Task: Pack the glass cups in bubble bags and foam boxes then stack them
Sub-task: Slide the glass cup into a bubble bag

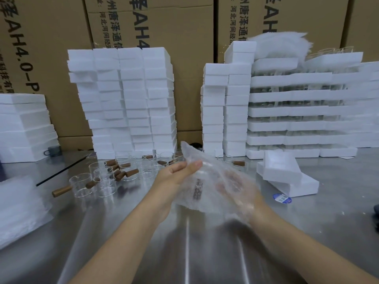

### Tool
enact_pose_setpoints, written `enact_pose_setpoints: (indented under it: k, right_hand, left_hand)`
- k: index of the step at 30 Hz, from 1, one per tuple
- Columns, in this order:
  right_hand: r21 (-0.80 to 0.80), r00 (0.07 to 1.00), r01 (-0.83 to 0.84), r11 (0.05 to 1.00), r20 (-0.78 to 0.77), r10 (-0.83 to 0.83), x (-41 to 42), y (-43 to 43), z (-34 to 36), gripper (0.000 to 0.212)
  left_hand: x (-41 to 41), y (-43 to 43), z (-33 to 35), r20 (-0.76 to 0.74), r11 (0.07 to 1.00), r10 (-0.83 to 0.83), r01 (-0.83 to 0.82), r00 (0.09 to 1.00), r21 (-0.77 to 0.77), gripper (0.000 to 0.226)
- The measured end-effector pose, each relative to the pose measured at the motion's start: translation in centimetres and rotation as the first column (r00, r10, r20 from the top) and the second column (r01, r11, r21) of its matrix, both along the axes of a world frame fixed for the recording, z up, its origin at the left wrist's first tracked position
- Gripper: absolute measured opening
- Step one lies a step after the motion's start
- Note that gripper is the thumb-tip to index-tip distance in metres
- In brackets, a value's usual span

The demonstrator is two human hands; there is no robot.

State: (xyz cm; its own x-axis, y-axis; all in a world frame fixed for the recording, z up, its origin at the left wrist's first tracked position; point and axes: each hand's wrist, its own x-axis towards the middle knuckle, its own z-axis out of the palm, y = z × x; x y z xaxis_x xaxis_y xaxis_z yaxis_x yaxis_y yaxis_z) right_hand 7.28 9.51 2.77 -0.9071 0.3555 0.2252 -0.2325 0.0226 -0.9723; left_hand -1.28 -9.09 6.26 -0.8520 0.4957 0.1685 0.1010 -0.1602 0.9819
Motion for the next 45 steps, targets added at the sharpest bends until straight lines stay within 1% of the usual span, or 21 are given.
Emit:
enact_pose_setpoints:
  k: [2,4,6,8,10,11,12,14,17,19,21,25,28,30,33,35,37,39,41,43,45]
  right_hand:
    - [0.191,0.961,0.262,0.946,-0.144,-0.237,0.2,0.4,0.2,0.032]
    - [0.329,0.872,0.471,0.819,-0.313,-0.376,1.2,0.7,0.6,0.033]
    - [0.339,0.881,0.437,0.833,-0.347,-0.321,1.9,1.0,1.2,0.046]
    - [0.484,0.904,0.397,0.78,-0.353,-0.241,1.8,1.5,1.0,0.065]
    - [0.723,0.885,0.463,0.513,-0.409,-0.222,1.8,1.8,0.9,0.091]
    - [0.806,0.872,0.49,0.332,-0.449,-0.194,1.5,2.0,0.3,0.1]
    - [0.854,0.879,0.474,0.214,-0.444,-0.175,1.3,2.0,-0.1,0.107]
    - [0.899,0.905,0.404,0.171,-0.366,-0.216,1.0,1.6,-0.6,0.12]
    - [0.897,0.896,0.402,0.186,-0.343,-0.282,0.3,1.4,-1.1,0.125]
    - [0.86,0.883,0.437,0.263,-0.355,-0.306,0.0,1.7,-1.1,0.117]
    - [0.834,0.885,0.43,0.346,-0.315,-0.342,0.1,2.3,-0.8,0.098]
    - [0.839,0.854,0.448,0.308,-0.3,-0.425,0.6,3.4,-0.2,0.042]
    - [0.756,0.896,0.393,0.523,-0.187,-0.402,1.4,2.9,0.5,0.035]
    - [0.613,0.934,0.335,0.716,-0.116,-0.338,1.8,2.1,0.8,0.032]
    - [0.225,0.974,0.225,0.948,-0.015,-0.228,1.6,0.9,1.1,0.05]
    - [-0.024,0.989,0.15,0.988,0.013,-0.15,1.5,0.4,1.5,0.056]
    - [-0.15,0.998,0.057,0.987,-0.009,-0.059,1.5,0.3,2.0,0.045]
    - [-0.148,0.999,0.027,0.989,-0.035,-0.033,1.7,0.4,2.2,0.031]
    - [-0.037,0.996,0.065,0.997,-0.055,-0.067,1.8,0.4,2.0,0.019]
    - [0.102,0.995,0.094,0.99,-0.054,-0.089,2.0,0.0,2.0,0.028]
    - [0.12,0.998,0.064,0.991,-0.016,-0.062,2.0,-0.3,1.9,0.044]
  left_hand:
    - [-0.2,-0.2,0.1,0.094,0.99,0.112,-0.12,0.989,0.08,0.064]
    - [-0.4,-0.2,-0.1,0.181,0.961,0.224,-0.248,0.958,0.126,0.063]
    - [-0.4,-0.2,0.0,0.239,0.938,0.277,-0.316,0.931,0.143,0.061]
    - [-0.3,-0.2,0.1,0.266,0.939,0.262,-0.309,0.928,0.153,0.059]
    - [-0.1,0.0,0.1,0.253,0.946,0.255,-0.295,0.933,0.133,0.06]
    - [0.1,0.3,0.1,0.221,0.949,0.266,-0.296,0.938,0.113,0.06]
    - [0.2,0.5,0.0,0.173,0.952,0.273,-0.291,0.946,0.094,0.057]
    - [0.8,1.0,-0.1,0.064,0.967,0.244,-0.248,0.968,0.06,0.05]
    - [1.4,1.2,-0.2,-0.064,0.986,0.166,-0.164,0.984,0.023,0.046]
    - [1.6,1.4,-0.3,-0.178,0.991,0.129,-0.135,0.976,-0.019,0.046]
    - [1.8,1.7,-0.5,-0.255,0.991,0.105,-0.123,0.961,-0.058,0.039]
    - [1.6,1.5,-0.5,-0.292,0.983,0.106,-0.145,0.951,-0.114,0.047]
    - [1.1,1.3,-0.6,-0.306,0.974,0.116,-0.168,0.945,-0.149,0.055]
    - [0.8,1.3,-0.8,-0.322,0.978,0.108,-0.158,0.941,-0.134,0.043]
    - [0.4,1.3,-1.3,-0.303,0.984,0.105,-0.143,0.947,-0.105,0.035]
    - [0.2,1.3,-1.4,-0.274,0.984,0.116,-0.148,0.955,-0.099,0.031]
    - [0.3,1.3,-1.2,-0.186,0.989,0.111,-0.126,0.976,-0.072,0.023]
    - [0.4,1.3,-1.0,-0.089,0.994,0.103,-0.106,0.991,-0.036,0.016]
    - [0.6,1.1,-0.7,-0.031,0.996,0.085,-0.086,0.996,-0.023,0.014]
    - [0.7,1.0,-0.4,0.024,0.999,0.04,-0.04,0.999,0.013,0.025]
    - [0.9,1.0,-0.1,0.077,1.0,0.011,-0.013,0.997,0.027,0.038]
